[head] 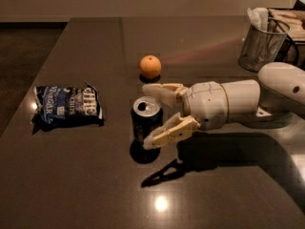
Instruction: Place pepsi can upright
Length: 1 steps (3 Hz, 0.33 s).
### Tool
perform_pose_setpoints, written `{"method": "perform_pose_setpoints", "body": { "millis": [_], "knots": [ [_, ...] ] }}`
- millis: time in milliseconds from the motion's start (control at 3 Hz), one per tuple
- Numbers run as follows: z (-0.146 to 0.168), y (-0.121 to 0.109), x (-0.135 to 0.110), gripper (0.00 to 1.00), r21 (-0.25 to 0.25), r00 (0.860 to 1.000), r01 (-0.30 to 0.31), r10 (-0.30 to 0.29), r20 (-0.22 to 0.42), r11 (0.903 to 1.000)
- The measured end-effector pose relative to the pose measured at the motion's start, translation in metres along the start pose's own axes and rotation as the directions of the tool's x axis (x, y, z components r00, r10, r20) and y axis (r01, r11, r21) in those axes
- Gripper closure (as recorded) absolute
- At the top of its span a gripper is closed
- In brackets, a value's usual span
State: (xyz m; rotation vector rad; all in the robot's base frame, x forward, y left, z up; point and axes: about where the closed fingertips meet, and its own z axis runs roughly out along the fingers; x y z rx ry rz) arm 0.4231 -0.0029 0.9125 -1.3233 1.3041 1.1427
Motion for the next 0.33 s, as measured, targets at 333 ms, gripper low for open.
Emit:
{"method": "perform_pose_setpoints", "body": {
  "millis": [333],
  "knots": [
    [0.0001, 0.0000, 0.0000, 0.00, 0.000, 1.000, 0.000, 0.000, 0.000, 1.0000]
  ]
}}
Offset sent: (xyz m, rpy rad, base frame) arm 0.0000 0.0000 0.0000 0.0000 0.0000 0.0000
